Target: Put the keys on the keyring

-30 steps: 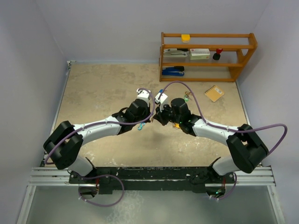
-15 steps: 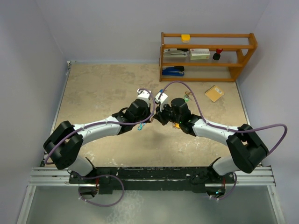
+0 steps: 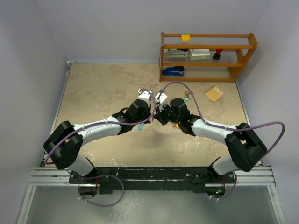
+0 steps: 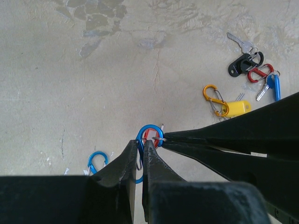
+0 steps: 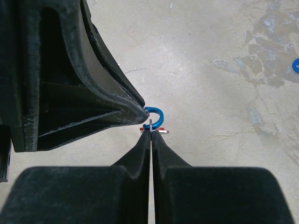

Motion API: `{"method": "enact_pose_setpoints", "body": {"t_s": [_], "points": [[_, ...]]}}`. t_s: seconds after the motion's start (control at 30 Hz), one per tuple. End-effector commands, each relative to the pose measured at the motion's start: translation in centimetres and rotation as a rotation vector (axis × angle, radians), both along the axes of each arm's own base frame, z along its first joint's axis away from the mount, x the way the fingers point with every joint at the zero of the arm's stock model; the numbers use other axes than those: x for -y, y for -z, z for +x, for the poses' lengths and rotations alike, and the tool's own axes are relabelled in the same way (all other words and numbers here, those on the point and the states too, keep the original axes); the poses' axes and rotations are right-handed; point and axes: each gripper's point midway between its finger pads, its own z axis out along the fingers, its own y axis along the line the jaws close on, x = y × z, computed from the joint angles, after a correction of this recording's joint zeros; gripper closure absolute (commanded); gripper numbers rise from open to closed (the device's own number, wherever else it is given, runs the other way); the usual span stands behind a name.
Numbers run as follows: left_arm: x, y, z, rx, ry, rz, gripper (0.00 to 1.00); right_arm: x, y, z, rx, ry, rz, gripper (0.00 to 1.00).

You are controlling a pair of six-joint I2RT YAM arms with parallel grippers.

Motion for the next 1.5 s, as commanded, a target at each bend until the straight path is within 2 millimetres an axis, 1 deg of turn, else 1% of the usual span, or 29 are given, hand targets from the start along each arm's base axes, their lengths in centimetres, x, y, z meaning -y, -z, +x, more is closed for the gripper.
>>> {"method": "enact_pose_setpoints", "body": {"t_s": [0.0, 0.2, 0.5, 0.67, 1.07, 1.1, 1.17, 1.2, 1.23, 1.3, 1.33, 1.47], "points": [[1.5, -3.2, 0.5, 0.069, 0.040, -0.069, 1.00, -0.9, -2.1, 1.3, 0.071, 0.002, 0.032, 1.00], [1.5, -2.8, 0.1, 0.059, 0.060, -0.068, 1.00, -0.7, -2.2, 1.6, 0.082, 0.025, 0.034, 1.00], [1.2, -2.2, -0.5, 0.048, 0.077, -0.050, 1.00, -0.1, -2.9, 2.4, 0.117, 0.073, 0.035, 1.00], [1.3, -2.1, -0.8, 0.044, 0.100, -0.050, 1.00, 0.2, -3.1, 2.8, 0.129, 0.100, 0.034, 1.00], [1.6, -2.2, -1.1, 0.043, 0.125, -0.059, 1.00, 0.3, -3.5, 3.3, 0.144, 0.122, 0.045, 1.00], [1.6, -2.3, -1.0, 0.046, 0.120, -0.061, 0.98, 0.3, -3.5, 3.3, 0.146, 0.124, 0.046, 1.00], [1.4, -2.6, -0.9, 0.053, 0.105, -0.071, 0.70, 0.4, -3.6, 3.4, 0.149, 0.133, 0.044, 1.00], [1.3, -3.0, -0.9, 0.063, 0.098, -0.080, 0.60, 0.5, -3.5, 3.4, 0.148, 0.138, 0.042, 1.00], [1.1, -3.2, -0.9, 0.070, 0.088, -0.088, 0.53, 0.6, -3.5, 3.5, 0.149, 0.143, 0.040, 1.00], [0.7, -3.8, -0.8, 0.090, 0.064, -0.101, 0.44, 0.7, -3.5, 3.5, 0.150, 0.151, 0.035, 1.00], [0.5, -4.2, -0.8, 0.099, 0.054, -0.108, 0.42, 0.8, -3.5, 3.6, 0.151, 0.155, 0.035, 1.00], [-1.0, -5.2, -0.3, 0.133, -0.029, -0.109, 0.40, 1.0, -3.3, 3.7, 0.148, 0.167, 0.028, 1.00]]}}
